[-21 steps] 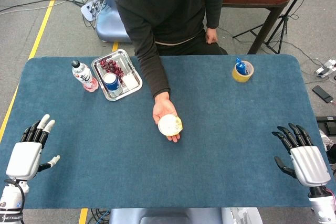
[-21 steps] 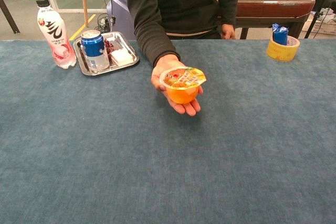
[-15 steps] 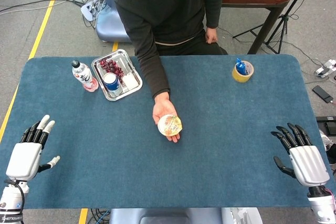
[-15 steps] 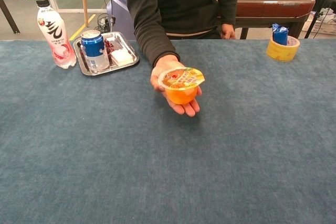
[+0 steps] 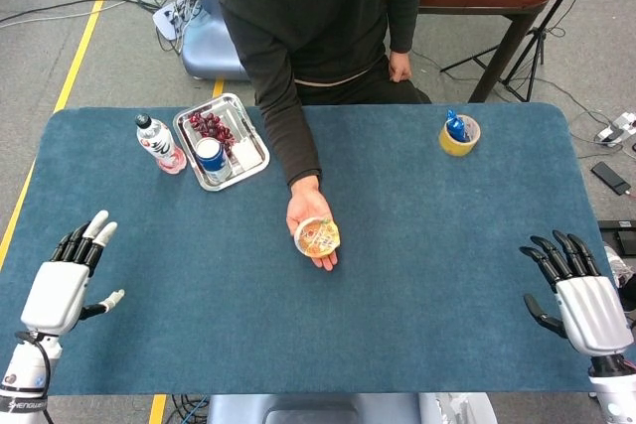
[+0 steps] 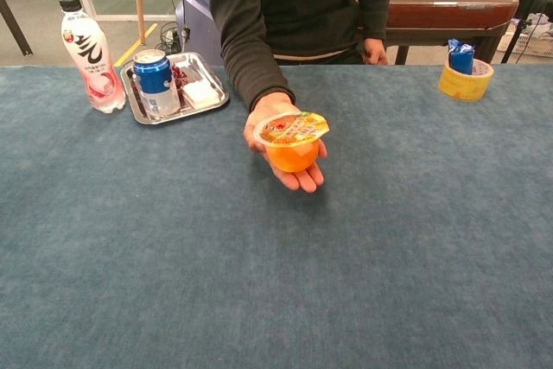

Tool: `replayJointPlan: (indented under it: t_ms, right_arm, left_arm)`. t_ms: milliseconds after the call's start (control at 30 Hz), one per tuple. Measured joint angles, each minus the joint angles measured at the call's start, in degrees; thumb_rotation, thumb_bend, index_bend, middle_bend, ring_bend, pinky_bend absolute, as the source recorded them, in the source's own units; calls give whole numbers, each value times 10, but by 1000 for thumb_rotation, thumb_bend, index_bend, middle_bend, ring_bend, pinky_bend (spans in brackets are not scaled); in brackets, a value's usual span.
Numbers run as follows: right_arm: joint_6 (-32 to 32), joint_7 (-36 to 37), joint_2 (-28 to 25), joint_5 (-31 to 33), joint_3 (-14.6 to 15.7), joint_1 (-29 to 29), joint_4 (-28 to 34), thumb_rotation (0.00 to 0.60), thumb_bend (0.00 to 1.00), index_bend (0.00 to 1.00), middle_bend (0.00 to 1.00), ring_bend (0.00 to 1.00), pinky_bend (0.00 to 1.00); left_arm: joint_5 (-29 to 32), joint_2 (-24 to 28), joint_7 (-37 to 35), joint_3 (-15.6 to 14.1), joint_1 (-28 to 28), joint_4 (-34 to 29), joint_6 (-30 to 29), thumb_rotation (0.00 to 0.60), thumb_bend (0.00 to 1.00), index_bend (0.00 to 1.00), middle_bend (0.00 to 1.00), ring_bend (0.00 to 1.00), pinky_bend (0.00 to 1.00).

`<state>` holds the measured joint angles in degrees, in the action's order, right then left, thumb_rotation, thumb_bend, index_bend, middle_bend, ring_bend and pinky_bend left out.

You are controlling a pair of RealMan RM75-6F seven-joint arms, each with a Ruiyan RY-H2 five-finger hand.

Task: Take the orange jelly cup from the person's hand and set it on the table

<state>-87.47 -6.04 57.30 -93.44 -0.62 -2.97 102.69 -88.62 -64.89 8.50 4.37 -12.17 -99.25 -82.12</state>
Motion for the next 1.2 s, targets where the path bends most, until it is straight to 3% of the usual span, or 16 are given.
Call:
replayJointPlan:
  t_ms: [267, 600, 900, 1200]
  right_arm:
    - [-8, -13, -10, -7, -3, 1, 13, 600, 301, 198, 135, 0, 75]
    - [-3, -25, -17, 0, -4, 3, 24, 600, 301, 198, 135, 0, 75]
    - [10, -26, -14, 10, -7, -3, 23, 600, 300, 198, 135, 0, 75]
    - [19, -19, -10, 20, -7, -5, 15, 600, 301, 198, 135, 0, 75]
  left_arm:
    - [-72, 13, -118, 14, -101, 21, 89, 600, 167, 0, 0, 0, 91]
    - [-115, -13, -182, 39, -264, 58, 236, 600, 167, 0, 0, 0, 90]
    - [-98, -74, -184, 59, -390, 94, 368, 600, 167, 0, 0, 0, 90]
    - [-32, -139, -141, 78, -476, 144, 461, 600, 167, 0, 0, 0, 90]
